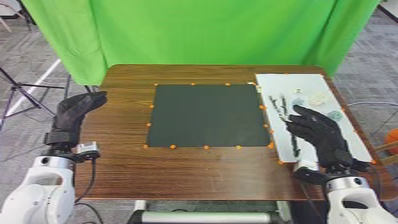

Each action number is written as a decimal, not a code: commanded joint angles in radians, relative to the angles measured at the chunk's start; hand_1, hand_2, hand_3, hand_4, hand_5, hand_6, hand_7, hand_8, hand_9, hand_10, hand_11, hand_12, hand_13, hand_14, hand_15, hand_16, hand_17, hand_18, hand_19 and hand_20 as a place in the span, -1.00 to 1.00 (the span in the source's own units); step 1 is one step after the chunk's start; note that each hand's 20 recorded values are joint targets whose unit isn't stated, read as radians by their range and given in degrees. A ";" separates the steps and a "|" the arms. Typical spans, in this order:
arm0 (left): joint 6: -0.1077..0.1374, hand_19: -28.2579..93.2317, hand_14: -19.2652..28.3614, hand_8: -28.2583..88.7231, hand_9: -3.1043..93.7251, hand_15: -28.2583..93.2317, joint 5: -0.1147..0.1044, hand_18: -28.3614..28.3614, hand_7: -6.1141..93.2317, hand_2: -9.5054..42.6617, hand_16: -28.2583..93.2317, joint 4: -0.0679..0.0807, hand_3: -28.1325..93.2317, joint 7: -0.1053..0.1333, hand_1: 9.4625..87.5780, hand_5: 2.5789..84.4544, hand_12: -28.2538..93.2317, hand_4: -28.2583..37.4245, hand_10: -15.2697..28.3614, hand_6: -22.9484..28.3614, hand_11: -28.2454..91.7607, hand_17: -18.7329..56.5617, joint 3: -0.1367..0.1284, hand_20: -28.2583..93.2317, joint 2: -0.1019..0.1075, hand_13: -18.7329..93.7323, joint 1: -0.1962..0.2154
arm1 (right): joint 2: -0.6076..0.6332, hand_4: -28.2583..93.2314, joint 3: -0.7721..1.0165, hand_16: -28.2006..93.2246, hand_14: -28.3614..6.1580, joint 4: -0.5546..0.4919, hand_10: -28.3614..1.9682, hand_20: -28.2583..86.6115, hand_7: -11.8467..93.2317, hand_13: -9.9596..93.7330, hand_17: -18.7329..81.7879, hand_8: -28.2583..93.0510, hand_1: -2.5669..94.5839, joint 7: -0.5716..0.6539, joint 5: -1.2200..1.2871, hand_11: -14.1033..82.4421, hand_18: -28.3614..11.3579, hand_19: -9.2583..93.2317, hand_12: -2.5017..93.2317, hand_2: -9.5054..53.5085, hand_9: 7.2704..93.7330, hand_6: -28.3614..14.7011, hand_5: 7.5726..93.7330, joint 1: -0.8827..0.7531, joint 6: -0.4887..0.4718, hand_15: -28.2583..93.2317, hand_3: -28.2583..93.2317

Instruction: Arrange flowers

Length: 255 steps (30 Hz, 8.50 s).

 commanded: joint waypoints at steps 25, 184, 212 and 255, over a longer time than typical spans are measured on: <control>-0.147 -0.32 0.61 -0.65 0.13 -0.13 0.036 0.39 -0.52 -0.64 -0.60 -0.012 0.46 -0.088 -0.47 0.19 -0.34 -0.72 0.40 0.13 -0.10 -0.32 -0.063 -0.33 0.035 0.07 -0.001 | 0.133 -0.84 -0.042 0.12 0.46 -0.067 0.04 0.63 -0.42 0.88 0.65 -0.62 -0.20 0.860 -1.224 0.17 -0.31 1.00 -0.27 -1.00 0.71 0.08 0.36 0.000 -0.047 0.63 0.35; 0.025 -0.34 0.52 -0.66 0.06 -0.21 -0.075 0.37 -0.51 -0.54 -0.59 0.163 0.51 -0.087 -0.56 0.18 -0.35 -0.84 0.38 0.12 -0.11 -0.36 0.076 -0.33 0.133 -0.03 -0.185 | -0.333 -0.45 -0.970 -0.04 0.56 0.447 0.11 0.56 -0.14 1.00 0.81 -0.04 0.17 0.894 -0.739 0.24 -0.25 1.00 -0.37 -1.00 0.97 0.14 0.66 1.017 -0.274 0.63 0.40; 0.001 -0.35 0.53 -0.65 0.05 -0.21 -0.072 0.38 -0.52 -0.58 -0.58 0.157 0.50 -0.092 -0.54 0.16 -0.34 -0.81 0.37 0.13 -0.12 -0.36 0.071 -0.33 0.134 -0.03 -0.189 | -0.332 -0.48 -0.989 0.00 0.53 0.441 0.01 0.49 -0.19 1.00 0.77 -0.12 -0.02 0.898 -0.691 0.17 -0.26 1.00 -0.36 -1.00 0.97 0.16 0.66 1.018 -0.294 0.57 0.39; -0.004 -0.35 0.54 -0.65 0.05 -0.21 -0.074 0.38 -0.52 -0.60 -0.58 0.137 0.50 -0.093 -0.53 0.15 -0.34 -0.79 0.38 0.13 -0.12 -0.37 0.030 -0.33 0.128 -0.03 -0.139 | -0.054 -0.53 -0.758 0.00 0.50 0.073 -0.04 0.49 -0.13 1.00 0.76 -0.60 -0.28 0.750 -0.485 0.16 -0.31 1.00 -0.36 -0.90 0.97 0.11 0.68 0.971 -0.293 0.56 0.50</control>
